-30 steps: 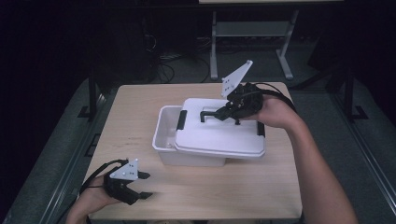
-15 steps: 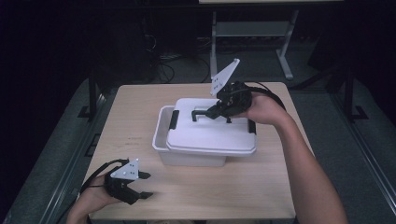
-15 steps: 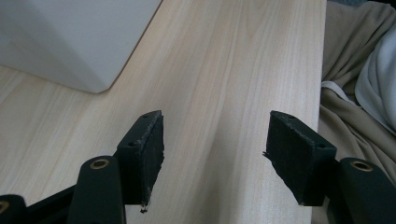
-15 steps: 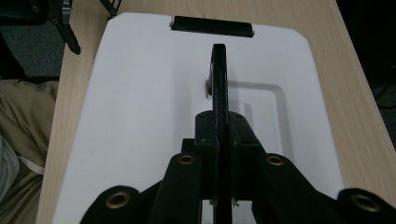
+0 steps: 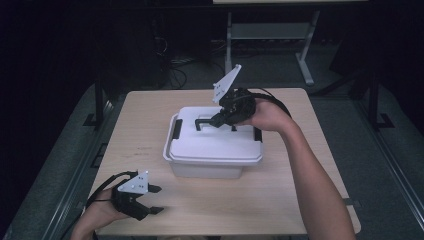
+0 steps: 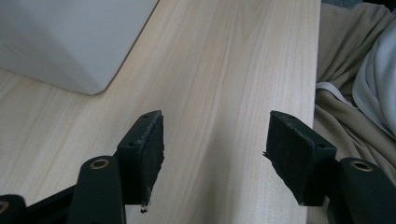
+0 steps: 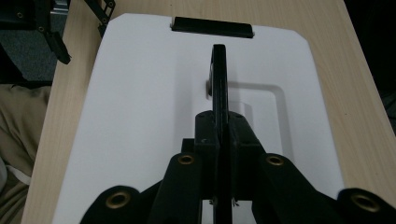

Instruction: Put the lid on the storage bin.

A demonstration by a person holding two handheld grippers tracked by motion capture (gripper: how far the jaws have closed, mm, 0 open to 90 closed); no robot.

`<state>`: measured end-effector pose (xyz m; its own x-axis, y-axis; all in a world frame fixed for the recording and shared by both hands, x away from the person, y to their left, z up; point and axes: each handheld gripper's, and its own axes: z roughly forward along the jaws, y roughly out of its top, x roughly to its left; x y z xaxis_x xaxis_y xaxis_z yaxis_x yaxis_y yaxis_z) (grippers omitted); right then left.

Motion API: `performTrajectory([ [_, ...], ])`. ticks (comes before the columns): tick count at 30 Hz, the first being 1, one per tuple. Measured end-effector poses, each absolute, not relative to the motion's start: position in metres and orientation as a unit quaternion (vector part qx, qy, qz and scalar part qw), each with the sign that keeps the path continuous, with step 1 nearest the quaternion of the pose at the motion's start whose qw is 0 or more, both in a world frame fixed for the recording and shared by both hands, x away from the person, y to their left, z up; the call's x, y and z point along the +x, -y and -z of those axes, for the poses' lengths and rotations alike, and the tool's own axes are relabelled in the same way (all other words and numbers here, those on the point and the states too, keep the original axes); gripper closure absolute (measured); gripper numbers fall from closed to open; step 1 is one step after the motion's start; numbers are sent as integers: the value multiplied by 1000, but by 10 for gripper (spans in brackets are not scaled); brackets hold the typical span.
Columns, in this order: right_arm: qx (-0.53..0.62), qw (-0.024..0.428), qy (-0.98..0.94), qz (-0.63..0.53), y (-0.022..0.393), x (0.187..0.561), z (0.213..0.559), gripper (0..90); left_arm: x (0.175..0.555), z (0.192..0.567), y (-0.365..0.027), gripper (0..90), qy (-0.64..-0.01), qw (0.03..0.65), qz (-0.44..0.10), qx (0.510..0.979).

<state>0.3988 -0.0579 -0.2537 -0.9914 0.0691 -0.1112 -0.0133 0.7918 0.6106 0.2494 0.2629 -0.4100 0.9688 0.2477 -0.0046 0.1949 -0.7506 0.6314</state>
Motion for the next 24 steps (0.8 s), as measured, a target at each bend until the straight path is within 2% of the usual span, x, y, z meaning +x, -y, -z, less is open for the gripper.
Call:
performTrajectory([
  [24,18,46,-946,-321,30,425,281,837,251,411,-269,366,-127,339,-40,931],
])
